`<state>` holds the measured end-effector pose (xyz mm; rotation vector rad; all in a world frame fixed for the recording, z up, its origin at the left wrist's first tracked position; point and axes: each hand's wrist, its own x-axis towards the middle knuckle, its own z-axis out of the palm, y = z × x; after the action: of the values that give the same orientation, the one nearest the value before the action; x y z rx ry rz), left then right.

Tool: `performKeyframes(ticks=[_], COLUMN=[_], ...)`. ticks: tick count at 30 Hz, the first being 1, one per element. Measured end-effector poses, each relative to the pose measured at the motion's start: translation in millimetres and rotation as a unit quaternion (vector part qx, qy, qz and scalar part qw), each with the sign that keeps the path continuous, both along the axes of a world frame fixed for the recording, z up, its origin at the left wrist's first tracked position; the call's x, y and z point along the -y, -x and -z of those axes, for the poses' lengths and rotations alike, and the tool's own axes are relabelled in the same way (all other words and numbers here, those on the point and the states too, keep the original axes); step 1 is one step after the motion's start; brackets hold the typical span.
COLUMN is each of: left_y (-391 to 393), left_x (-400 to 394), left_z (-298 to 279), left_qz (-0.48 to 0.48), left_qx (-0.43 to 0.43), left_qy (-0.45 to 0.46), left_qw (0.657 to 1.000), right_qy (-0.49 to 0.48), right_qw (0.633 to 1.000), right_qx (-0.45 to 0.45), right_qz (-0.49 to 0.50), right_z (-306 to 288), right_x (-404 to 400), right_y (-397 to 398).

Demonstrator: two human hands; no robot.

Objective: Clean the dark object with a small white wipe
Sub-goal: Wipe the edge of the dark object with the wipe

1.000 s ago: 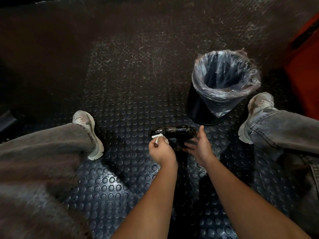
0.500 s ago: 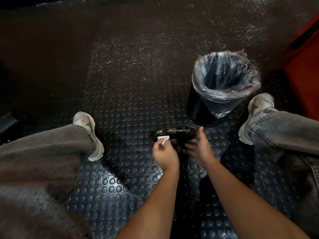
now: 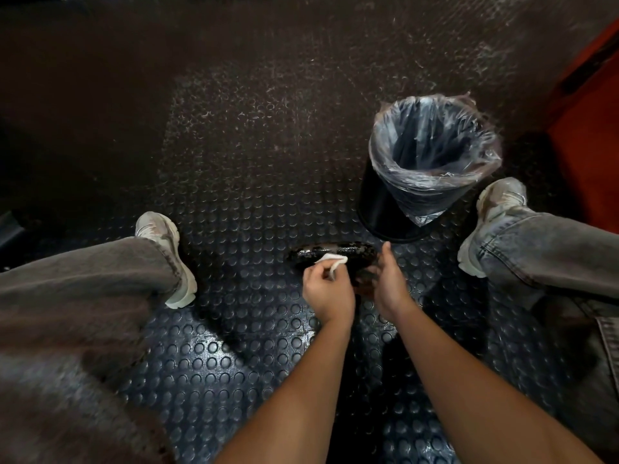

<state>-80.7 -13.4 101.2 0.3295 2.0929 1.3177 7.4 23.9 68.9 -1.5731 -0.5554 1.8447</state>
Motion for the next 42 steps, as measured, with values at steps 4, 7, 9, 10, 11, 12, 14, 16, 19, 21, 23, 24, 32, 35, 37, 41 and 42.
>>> performKeyframes(ticks=[4,7,9,10,11,12,14,16,19,21,23,24,32,35,37,41,42], left_y=[21.9,20.2,9.2,3.1,-2.2,-5.2,-4.2,0.3,14.5,25.0,27.3,25.1,0.6,11.8,21.6,18.1,12.0], left_x=[2.9,-6.2,-9.9,-9.7,-8.3,-6.5,-3.4,-0.4,4.6,3.0,-1.7,-4.0,2.8,3.8,2.9,-3.2,-4.6], left_z=[2.5,-7.1,-16.2,-19.5,-20.9,-19.9,-11.7,-2.8,3.7,6.4,2.1,-2.1,3.0,3.9,1.8,-10.6,-14.2], left_qz=[-0.164,-0.168,-0.116,-0.074,-0.031,0.003,0.028,0.017,-0.086,-0.138,-0.154,-0.148,0.089,-0.024,-0.122,-0.153,-0.135], left_qx=[0.074,0.062,0.024,0.006,-0.005,-0.014,-0.017,-0.007,0.038,0.037,0.025,0.011,-0.074,-0.025,0.017,0.019,0.008], left_qy=[0.031,-0.009,-0.036,-0.041,-0.041,-0.037,-0.023,-0.001,0.038,0.036,0.014,-0.007,-0.012,0.025,0.015,-0.044,-0.053], left_qw=[0.983,0.984,0.992,0.996,0.999,0.999,0.999,1.000,0.995,0.989,0.988,0.989,0.993,0.999,0.992,0.987,0.989], right_qy=[0.007,0.005,0.005,0.004,0.001,-0.002,-0.005,-0.004,0.000,0.005,0.003,0.004,0.000,-0.004,-0.001,0.001,0.000], right_qw=[1.000,1.000,1.000,1.000,1.000,1.000,1.000,1.000,1.000,1.000,1.000,1.000,1.000,1.000,1.000,1.000,1.000], right_qx=[-0.014,-0.010,0.000,0.008,0.015,0.018,0.013,0.007,-0.008,-0.010,-0.012,-0.012,0.007,-0.010,-0.015,-0.009,-0.002], right_qz=[0.002,0.000,0.004,0.002,-0.002,-0.006,-0.013,-0.009,-0.002,0.002,0.002,0.004,-0.001,-0.003,-0.002,0.000,0.001], right_z=[-5.3,-5.9,-6.0,-5.2,-2.4,-2.3,-0.4,-0.3,-1.8,-2.0,-4.8,-5.5,0.0,-2.6,-3.9,-4.1,-4.7], right_x=[0.3,-0.2,0.5,0.8,0.6,0.9,1.3,0.8,0.5,0.2,-0.6,-0.6,0.8,0.6,0.8,0.2,0.4], right_y=[1.4,1.6,3.2,3.3,2.5,2.4,1.8,0.9,1.4,0.8,1.2,1.8,1.8,0.6,0.2,2.0,2.8])
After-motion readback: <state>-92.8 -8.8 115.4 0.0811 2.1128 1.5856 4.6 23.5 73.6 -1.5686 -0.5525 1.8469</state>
